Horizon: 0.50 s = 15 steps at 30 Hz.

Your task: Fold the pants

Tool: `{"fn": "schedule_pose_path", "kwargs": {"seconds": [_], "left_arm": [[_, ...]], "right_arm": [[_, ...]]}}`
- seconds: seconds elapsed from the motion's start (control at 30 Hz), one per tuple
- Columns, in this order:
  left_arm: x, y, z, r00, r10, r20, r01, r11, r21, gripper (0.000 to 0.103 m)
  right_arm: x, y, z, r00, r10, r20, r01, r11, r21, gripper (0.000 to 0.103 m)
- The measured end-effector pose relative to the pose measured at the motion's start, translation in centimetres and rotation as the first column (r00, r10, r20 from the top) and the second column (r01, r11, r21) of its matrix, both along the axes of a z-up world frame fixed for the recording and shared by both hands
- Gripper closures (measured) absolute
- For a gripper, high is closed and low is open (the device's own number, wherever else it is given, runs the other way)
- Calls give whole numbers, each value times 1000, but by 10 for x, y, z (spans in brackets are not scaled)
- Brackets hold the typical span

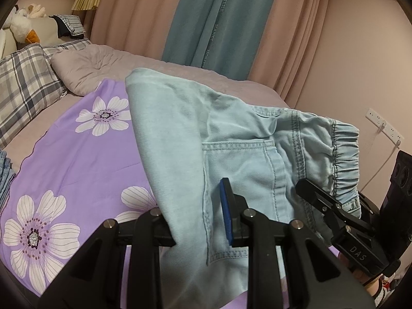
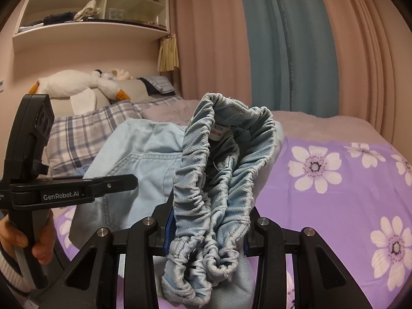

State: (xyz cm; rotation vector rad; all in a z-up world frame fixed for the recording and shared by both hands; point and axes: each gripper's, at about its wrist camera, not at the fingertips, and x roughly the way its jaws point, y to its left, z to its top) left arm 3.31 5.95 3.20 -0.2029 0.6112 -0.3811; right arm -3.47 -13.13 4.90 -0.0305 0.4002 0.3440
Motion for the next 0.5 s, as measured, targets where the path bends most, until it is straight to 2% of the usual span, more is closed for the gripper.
{"fn": "schedule_pose_path", "kwargs": {"seconds": [0.5], "left_arm": [[12, 6, -1, 999, 42, -34, -41, 999, 30, 80]], "right_arm": [[12, 4, -3, 1000, 17, -6, -17, 1000, -2, 63]]}}
